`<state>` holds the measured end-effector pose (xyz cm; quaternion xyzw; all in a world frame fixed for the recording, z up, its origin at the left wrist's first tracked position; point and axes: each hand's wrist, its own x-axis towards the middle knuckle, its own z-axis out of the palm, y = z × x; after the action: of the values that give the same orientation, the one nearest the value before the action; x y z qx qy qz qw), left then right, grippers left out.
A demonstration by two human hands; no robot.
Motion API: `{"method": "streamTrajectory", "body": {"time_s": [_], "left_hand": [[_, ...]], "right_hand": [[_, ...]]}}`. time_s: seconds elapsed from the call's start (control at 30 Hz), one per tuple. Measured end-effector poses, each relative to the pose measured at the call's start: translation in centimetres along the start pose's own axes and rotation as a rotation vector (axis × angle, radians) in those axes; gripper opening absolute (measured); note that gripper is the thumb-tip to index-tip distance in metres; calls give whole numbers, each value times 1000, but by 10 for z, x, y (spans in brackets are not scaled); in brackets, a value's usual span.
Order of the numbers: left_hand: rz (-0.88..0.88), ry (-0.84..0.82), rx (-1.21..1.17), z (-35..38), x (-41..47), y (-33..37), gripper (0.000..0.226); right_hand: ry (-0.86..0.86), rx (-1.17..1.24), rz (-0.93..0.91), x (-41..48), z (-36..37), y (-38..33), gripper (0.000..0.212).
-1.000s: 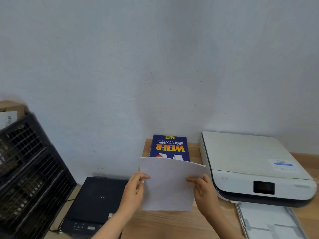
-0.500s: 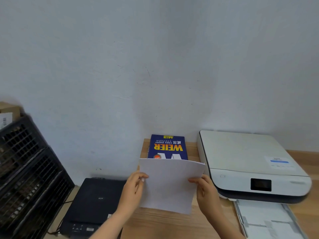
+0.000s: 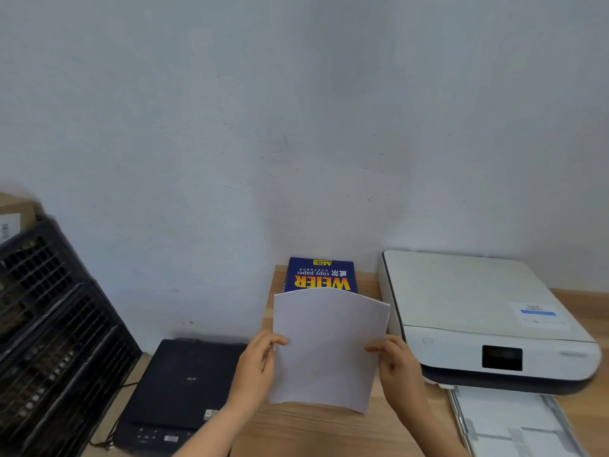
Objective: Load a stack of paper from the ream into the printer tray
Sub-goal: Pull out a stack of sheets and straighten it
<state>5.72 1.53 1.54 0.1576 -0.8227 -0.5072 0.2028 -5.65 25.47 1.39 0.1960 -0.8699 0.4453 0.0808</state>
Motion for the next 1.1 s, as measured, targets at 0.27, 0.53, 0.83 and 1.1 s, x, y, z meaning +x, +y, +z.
{"method": "streamTrajectory", "body": {"time_s": [0.27, 0.53, 0.83, 1.1], "left_hand": [[1, 21, 29, -3, 13, 1, 37], [1, -8, 83, -5, 16, -8, 38], [-70, -66, 107, -8, 22, -6, 30], [-112, -165, 27, -19, 50, 11, 27]], "right_hand": [[29, 30, 20, 9, 0, -2, 48], [9, -1, 35, 10, -1, -3, 42], [-31, -13, 56, 12, -2, -3, 39], [0, 164, 180, 26, -14, -29, 39]]}}
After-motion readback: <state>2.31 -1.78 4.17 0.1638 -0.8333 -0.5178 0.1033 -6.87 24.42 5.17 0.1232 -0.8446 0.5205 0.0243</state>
